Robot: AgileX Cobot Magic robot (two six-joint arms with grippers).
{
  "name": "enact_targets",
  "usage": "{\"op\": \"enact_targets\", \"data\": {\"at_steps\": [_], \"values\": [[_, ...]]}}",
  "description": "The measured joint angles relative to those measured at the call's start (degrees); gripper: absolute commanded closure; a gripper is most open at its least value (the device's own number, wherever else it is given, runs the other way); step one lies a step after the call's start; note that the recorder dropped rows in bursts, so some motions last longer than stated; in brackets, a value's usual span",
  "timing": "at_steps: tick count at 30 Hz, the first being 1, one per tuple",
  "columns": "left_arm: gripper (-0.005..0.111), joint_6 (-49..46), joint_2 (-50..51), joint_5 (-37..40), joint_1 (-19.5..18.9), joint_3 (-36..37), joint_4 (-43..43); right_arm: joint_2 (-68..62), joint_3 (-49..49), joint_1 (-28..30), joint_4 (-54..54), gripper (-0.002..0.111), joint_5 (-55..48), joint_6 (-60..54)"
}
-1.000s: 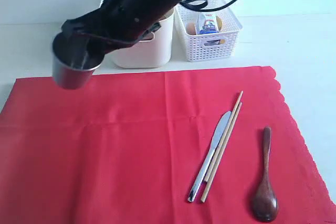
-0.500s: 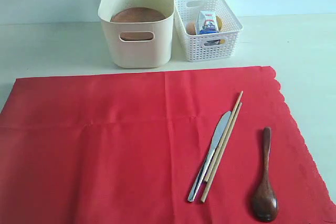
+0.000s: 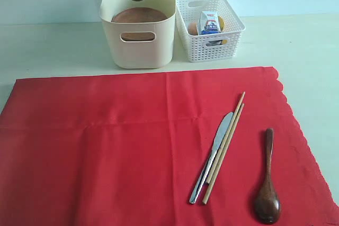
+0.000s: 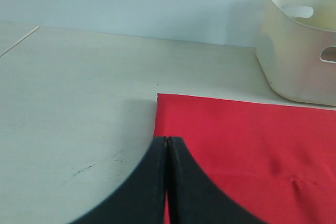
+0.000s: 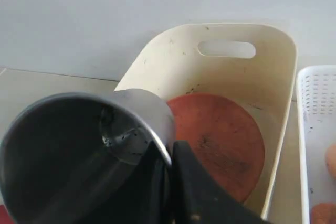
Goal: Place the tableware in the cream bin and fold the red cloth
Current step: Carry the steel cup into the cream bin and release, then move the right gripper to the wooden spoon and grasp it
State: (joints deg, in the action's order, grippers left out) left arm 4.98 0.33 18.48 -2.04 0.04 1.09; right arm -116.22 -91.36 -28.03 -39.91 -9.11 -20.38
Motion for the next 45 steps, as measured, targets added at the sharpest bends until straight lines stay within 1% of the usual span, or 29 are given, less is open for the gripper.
{"op": "enact_targets", "data": {"at_steps": [5,13,15,17,21,28,30,33,35,37,38,41,42,43,45], "values": [[0.106,0.00,0.00,0.00,0.00,0.00,0.00,0.00,0.00,0.00,0.00,0.088,0.00,-0.41],[0.106,0.00,0.00,0.00,0.00,0.00,0.00,0.00,0.00,0.00,0.00,0.057,0.26,-1.75],[0.106,0.00,0.00,0.00,0.00,0.00,0.00,0.00,0.00,0.00,0.00,0.052,0.26,-2.65],[0.106,0.00,0.00,0.00,0.00,0.00,0.00,0.00,0.00,0.00,0.00,0.049,0.36,-3.04],[0.106,0.00,0.00,0.00,0.00,0.00,0.00,0.00,0.00,0.00,0.00,0.049,-0.79,-3.43],[0.106,0.00,0.00,0.00,0.00,0.00,0.00,1.37,0.00,0.00,0.00,0.050,-9.47,-3.43],[0.106,0.00,0.00,0.00,0.00,0.00,0.00,2.59,0.00,0.00,1.36,0.051,-11.04,-3.43],[0.106,0.00,0.00,0.00,0.00,0.00,0.00,4.50,0.00,0.00,6.34,0.053,-13.41,-3.43],[0.106,0.00,0.00,0.00,0.00,0.00,0.00,5.87,0.00,0.00,11.22,0.053,-15.70,-2.95],[0.106,0.00,0.00,0.00,0.00,0.00,0.00,7.83,0.00,0.00,18.51,0.053,-19.89,0.98],[0.106,0.00,0.00,0.00,0.00,0.00,0.00,9.31,0.00,0.00,24.32,0.054,-22.65,4.80],[0.106,0.00,0.00,0.00,0.00,0.00,0.00,12.11,0.00,0.00,38.52,0.061,-29.18,14.49],[0.106,0.00,0.00,0.00,0.00,0.00,0.00,13.27,0.00,0.00,45.15,0.064,-33.17,18.58],[0.106,0.00,0.00,0.00,0.00,0.00,0.00,14.23,0.00,0.00,49.24,0.065,-36.54,20.38],[0.106,0.00,0.00,0.00,0.00,0.00,0.00,15.76,0.00,0.00,52.85,0.070,-42.48,21.72]]}}
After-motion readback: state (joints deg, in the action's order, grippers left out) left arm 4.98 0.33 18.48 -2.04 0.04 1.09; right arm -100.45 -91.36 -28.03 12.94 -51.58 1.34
